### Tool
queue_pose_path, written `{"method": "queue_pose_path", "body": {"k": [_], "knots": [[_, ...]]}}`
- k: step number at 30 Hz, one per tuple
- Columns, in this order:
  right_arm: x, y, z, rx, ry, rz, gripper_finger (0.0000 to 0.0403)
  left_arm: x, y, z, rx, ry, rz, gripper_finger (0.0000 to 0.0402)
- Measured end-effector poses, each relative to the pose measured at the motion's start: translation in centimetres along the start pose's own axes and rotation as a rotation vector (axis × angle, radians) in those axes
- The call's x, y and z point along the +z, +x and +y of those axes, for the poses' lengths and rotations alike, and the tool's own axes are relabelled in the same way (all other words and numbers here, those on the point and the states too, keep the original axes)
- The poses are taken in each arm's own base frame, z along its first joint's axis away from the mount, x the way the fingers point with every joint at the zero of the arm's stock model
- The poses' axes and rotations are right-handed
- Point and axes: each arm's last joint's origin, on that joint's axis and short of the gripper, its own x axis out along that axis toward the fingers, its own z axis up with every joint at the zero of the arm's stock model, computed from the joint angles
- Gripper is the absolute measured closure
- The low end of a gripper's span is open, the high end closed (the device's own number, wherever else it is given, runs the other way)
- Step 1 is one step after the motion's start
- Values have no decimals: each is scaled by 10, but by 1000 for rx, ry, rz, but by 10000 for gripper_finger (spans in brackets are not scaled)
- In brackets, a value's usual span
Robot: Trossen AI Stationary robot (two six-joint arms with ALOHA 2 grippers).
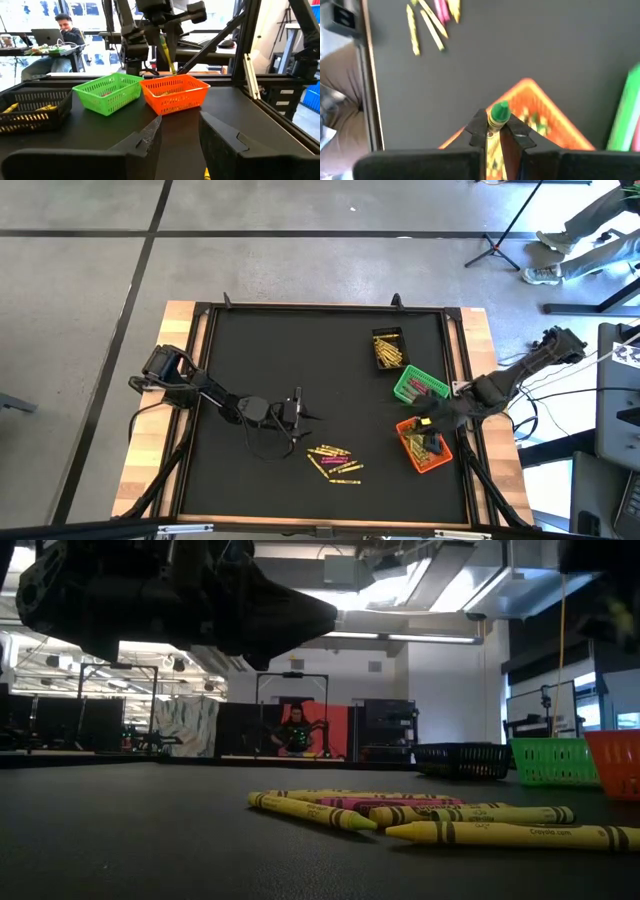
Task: Sort crayons
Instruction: Put the green crayon into the orange basket, then put the yellow crayon into the black basket
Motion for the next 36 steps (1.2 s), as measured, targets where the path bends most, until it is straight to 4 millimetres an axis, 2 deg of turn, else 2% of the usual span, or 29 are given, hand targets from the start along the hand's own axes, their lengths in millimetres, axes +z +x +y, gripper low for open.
{"method": "queue_pose_path", "body": {"k": [7,15,20,27,32,36], "knots": [[-25,5,5,-78,69,142,386,-1,0,0,0,4,14,288],[-54,37,1,-94,102,254,362,-1,0,2,29,4,12,288],[-56,44,-2,-127,119,251,338,-1,0,2,29,3,11,288],[-56,43,-2,-120,89,249,269,-1,0,2,22,3,12,288],[-41,37,11,-72,-39,86,250,-1,0,2,22,4,15,288],[-29,29,19,-109,-156,-76,249,-3,1,1,18,-6,41,288]]}}
